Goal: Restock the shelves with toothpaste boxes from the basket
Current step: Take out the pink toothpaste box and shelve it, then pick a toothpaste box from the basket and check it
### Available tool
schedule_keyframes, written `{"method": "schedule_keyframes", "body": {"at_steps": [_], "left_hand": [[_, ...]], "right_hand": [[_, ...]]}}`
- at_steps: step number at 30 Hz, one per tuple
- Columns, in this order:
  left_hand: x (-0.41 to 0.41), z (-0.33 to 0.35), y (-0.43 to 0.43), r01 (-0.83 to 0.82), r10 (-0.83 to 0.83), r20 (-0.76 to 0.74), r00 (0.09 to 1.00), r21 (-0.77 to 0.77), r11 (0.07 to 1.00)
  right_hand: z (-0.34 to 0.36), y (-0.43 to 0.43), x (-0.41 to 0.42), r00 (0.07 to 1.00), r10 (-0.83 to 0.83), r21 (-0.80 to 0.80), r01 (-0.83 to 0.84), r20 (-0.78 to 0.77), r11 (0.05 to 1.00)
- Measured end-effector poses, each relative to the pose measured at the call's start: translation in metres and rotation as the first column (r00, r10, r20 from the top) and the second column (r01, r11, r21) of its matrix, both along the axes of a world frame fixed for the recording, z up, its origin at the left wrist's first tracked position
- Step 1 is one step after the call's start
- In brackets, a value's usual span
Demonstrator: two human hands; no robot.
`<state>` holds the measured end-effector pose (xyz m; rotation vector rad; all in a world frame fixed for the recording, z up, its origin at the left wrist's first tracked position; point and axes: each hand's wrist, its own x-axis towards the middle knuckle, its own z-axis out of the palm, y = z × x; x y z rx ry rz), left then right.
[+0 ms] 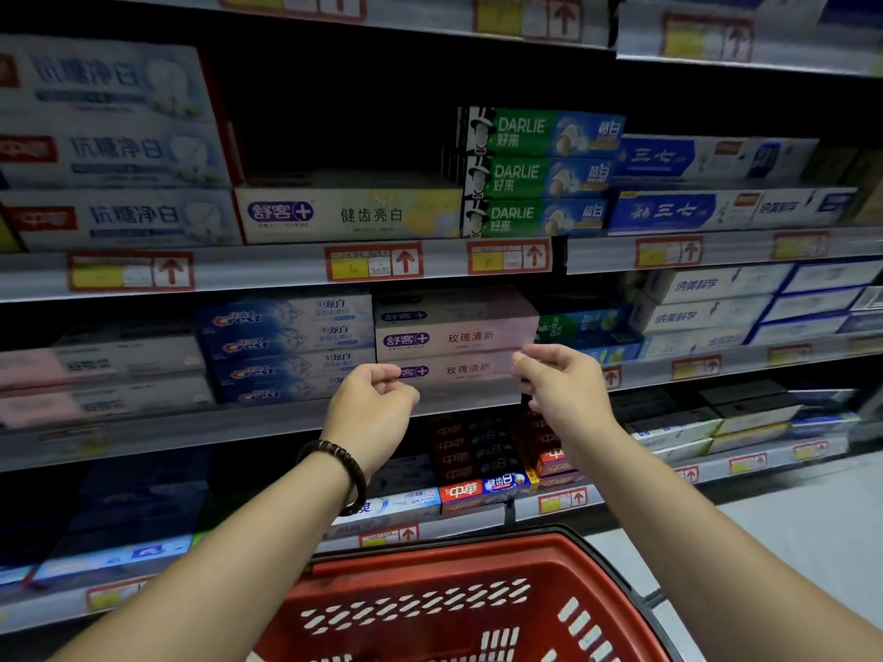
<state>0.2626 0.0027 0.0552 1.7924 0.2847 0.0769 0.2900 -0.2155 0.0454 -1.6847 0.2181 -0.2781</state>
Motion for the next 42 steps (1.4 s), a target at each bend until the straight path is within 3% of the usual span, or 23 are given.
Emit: {"method": "schedule_keyframes", "body": {"at_steps": [6,11,16,25,38,42], "left_hand": [[-0.022,0.017,-0.001,0.041,-0.041,0.011,0.999,-0.009,0.999],[-0.046,0.025,0.003,0.093,-0.093,0.010,0.996,0.007,0.996],[-0.070,0.029,0.008,0.118,-0.118,0.005,0.993,0.028,0.993],[-0.129,0.015,0.013,0.139,-0.137,-0.031,0.990,0.076,0.987],[-0.175,-0.019,0.025,0.211,-0.192,-0.180,0.965,0.095,0.973],[-0.180,-0.014,0.026,0.257,-0.240,-0.153,0.959,0.099,0.961]], "right_hand": [[0.011,0.010,-0.036,0.998,0.067,-0.027,-0.068,-0.016,0.997],[0.014,0.013,-0.072,0.990,0.134,-0.226,-0.138,-0.032,0.964],[0.011,0.012,-0.105,0.988,0.144,-0.287,-0.152,-0.050,0.946],[0.007,0.011,-0.161,0.965,0.224,-0.206,-0.248,-0.133,0.947],[-0.024,0.004,-0.208,0.911,0.276,-0.212,-0.349,-0.307,0.913],[-0.027,0.008,-0.215,0.875,0.337,-0.172,-0.413,-0.347,0.895]]}}
